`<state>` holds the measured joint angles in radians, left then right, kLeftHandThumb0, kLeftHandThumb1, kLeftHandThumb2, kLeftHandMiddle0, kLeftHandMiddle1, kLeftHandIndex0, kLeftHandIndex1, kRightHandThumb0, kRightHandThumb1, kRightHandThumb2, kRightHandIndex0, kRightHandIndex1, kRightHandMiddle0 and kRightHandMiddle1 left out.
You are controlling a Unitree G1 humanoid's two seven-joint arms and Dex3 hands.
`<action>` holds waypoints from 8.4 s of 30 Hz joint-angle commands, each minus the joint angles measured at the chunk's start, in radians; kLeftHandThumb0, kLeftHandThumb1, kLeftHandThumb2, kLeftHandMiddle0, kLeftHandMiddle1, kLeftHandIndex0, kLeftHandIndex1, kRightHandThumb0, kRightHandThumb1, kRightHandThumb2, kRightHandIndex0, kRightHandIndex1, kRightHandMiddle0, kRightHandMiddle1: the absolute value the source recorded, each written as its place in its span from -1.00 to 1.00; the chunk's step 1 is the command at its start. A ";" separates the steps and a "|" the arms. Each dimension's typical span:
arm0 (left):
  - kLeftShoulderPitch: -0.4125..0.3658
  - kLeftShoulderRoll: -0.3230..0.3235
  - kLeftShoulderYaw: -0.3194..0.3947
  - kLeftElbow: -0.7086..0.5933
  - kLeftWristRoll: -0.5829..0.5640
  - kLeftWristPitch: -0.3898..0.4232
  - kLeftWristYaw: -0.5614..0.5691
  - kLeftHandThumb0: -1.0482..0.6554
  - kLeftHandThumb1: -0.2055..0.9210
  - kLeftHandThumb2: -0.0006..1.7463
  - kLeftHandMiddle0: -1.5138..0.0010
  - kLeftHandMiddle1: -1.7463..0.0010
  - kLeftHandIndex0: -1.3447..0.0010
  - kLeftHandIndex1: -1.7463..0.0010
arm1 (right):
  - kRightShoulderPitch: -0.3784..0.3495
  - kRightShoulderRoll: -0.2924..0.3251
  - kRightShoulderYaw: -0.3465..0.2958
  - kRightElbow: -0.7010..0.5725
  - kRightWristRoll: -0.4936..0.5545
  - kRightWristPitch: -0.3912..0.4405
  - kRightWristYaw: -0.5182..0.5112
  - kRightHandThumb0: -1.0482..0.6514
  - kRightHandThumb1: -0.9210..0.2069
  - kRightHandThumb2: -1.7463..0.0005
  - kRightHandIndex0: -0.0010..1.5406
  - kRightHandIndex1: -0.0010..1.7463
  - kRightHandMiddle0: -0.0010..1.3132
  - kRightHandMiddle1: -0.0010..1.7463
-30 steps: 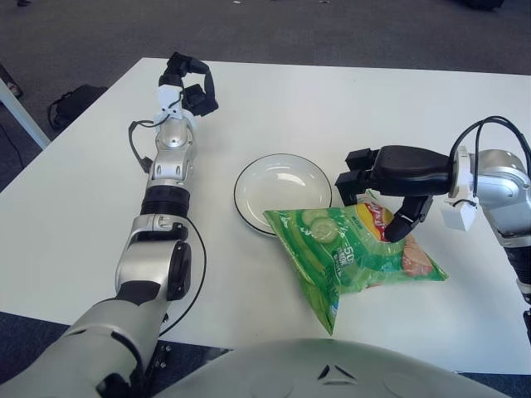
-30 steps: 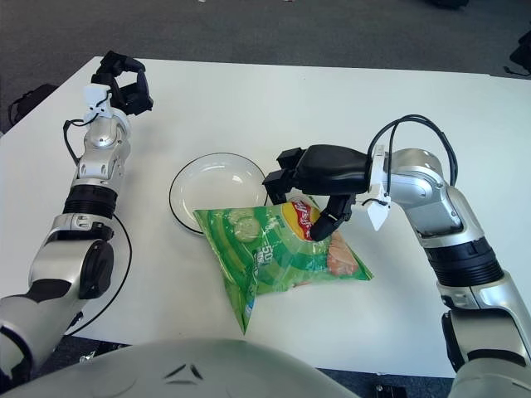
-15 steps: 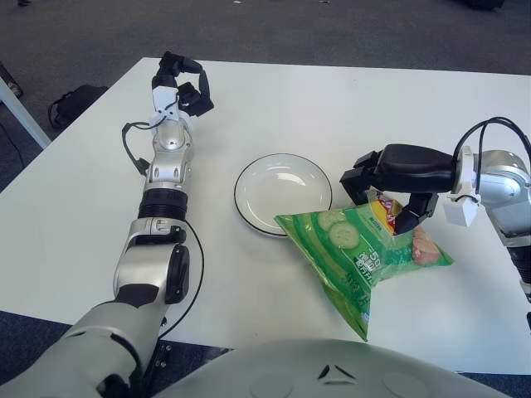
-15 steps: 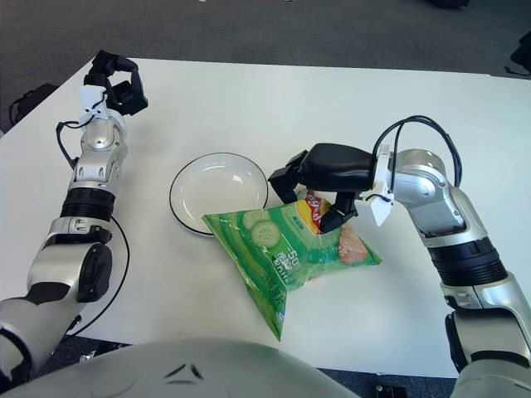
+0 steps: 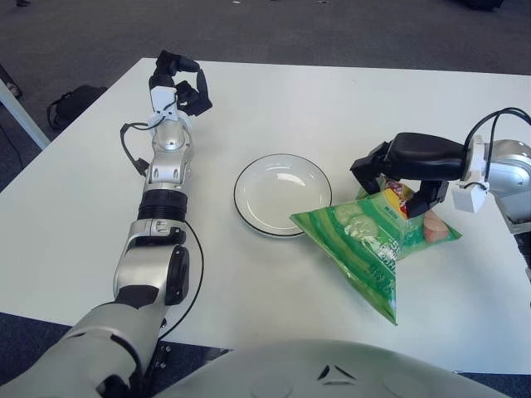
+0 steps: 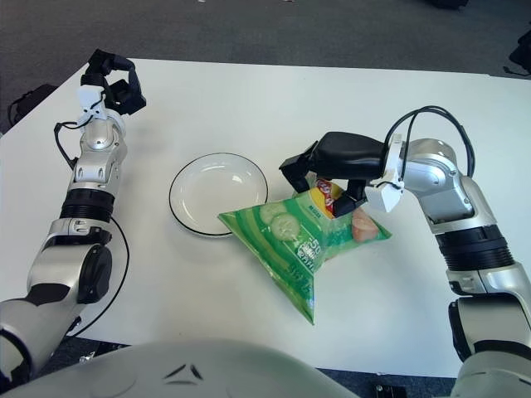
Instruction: Put the snack into the plate.
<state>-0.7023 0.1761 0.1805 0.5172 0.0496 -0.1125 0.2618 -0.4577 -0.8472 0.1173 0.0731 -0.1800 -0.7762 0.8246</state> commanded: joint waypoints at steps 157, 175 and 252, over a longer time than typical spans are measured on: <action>0.085 0.015 0.027 0.058 0.003 -0.105 0.052 -0.30 0.09 0.38 -0.41 -1.00 0.20 -1.00 | -0.325 0.095 0.159 0.411 -0.293 0.230 -0.263 -0.95 -0.93 0.74 -1.00 -1.00 -1.00 -1.00; 0.089 0.015 0.032 0.045 -0.003 -0.104 0.051 -0.30 0.07 0.39 -0.43 -1.00 0.18 -1.00 | -0.363 0.164 0.221 0.544 -0.362 0.216 -0.305 -1.00 -1.00 0.39 -1.00 -1.00 -1.00 -1.00; 0.124 0.015 0.039 0.002 0.002 -0.073 0.058 -0.30 0.08 0.38 -0.36 -1.00 0.19 -1.00 | -0.193 0.269 0.109 0.397 -0.355 0.455 -0.810 0.23 0.45 -0.75 0.05 0.86 -0.16 1.00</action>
<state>-0.5837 0.1889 0.2180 0.5198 0.0477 -0.1828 0.3127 -0.6520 -0.5839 0.2571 0.5366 -0.5634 -0.3566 -0.0129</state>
